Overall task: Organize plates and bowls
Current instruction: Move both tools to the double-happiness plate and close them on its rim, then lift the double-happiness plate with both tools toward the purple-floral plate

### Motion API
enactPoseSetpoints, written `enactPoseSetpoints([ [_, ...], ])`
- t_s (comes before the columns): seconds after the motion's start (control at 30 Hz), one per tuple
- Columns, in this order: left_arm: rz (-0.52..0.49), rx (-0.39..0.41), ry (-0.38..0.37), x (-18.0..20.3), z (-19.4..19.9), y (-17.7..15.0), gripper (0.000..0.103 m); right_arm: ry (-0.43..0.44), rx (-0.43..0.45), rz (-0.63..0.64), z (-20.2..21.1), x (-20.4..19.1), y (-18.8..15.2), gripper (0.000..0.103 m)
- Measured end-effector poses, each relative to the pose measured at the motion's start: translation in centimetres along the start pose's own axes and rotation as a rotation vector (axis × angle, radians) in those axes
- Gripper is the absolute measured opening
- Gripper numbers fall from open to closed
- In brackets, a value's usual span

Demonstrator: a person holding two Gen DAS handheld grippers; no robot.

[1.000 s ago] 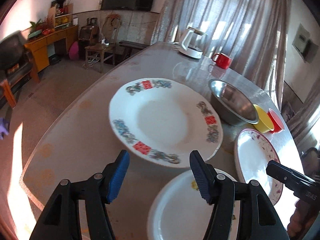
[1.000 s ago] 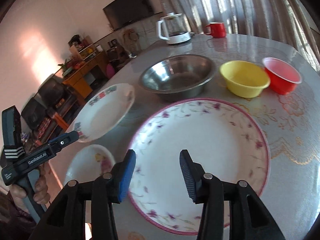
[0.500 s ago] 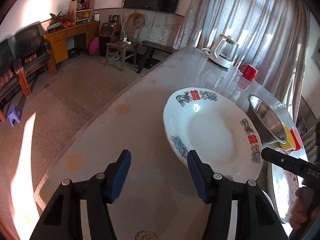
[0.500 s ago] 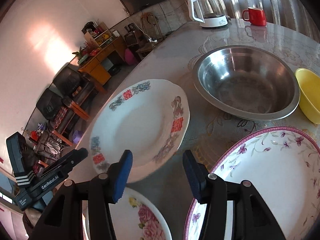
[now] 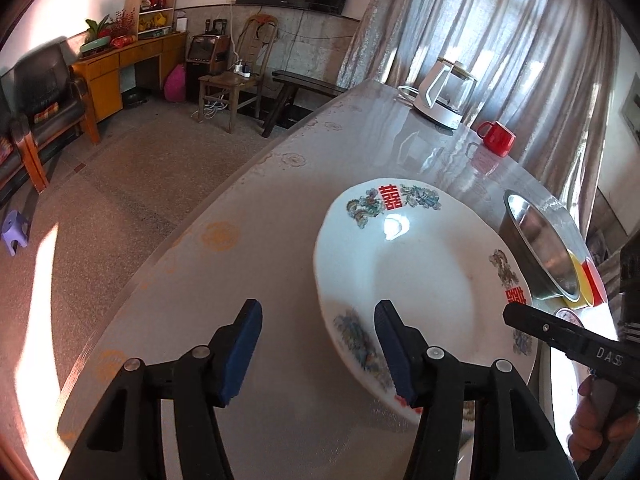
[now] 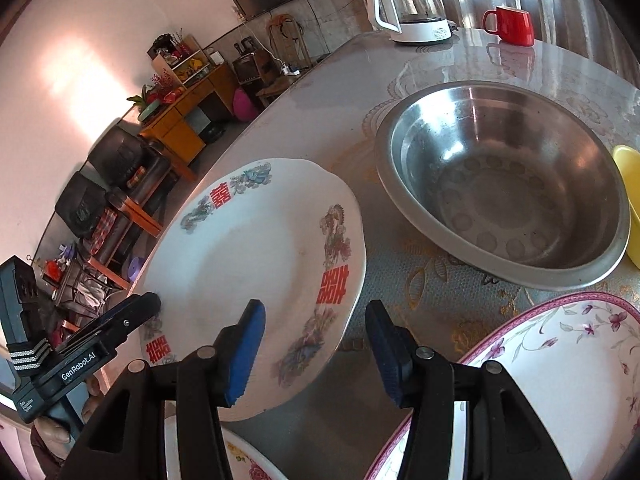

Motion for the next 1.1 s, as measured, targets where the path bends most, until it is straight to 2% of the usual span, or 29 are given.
enactPoseSetpoints([
  [0.1, -0.010, -0.016, -0.021, 0.2, -1.1, 0.7, 0.049, -0.001, -0.007, 0.016, -0.8, -0.4, 0.5, 0.051],
  [0.23, -0.021, -0.041, -0.018, 0.4, -2.6, 1.5, 0.046, -0.010, -0.018, 0.028, -1.7, -0.8, 0.9, 0.047],
  [0.4, -0.072, -0.040, 0.009, 1.4, -3.5, 2.0, 0.045, -0.011, -0.027, 0.039, -2.8, -1.1, 1.3, 0.043],
  [0.53, -0.104, -0.046, 0.020, 2.1, -4.0, 2.4, 0.052, 0.002, -0.034, 0.039, -3.1, -1.0, 1.5, 0.043],
  [0.63, -0.110, -0.045, 0.025, 2.3, -4.1, 2.5, 0.052, 0.000, -0.034, 0.043, -3.0, -1.1, 1.4, 0.043],
  [0.83, -0.091, -0.042, 0.018, 1.5, -4.0, 2.4, 0.043, 0.000, -0.030, 0.041, -2.7, -1.1, 1.2, 0.043],
  [1.1, -0.088, -0.047, 0.001, 1.8, -3.5, 2.0, 0.043, -0.003, -0.027, 0.026, -2.8, -1.2, 1.0, 0.042],
])
Point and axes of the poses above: each gripper's, at about its wrist camera, not at the fingertips, and z roughly against the way its jaws point, x to its right, y to its top, the point moved 2 cm from there along -z, roughly the way its jaws point, and after that the axes turned 14 degrees about -z, right-handed, at the moved point
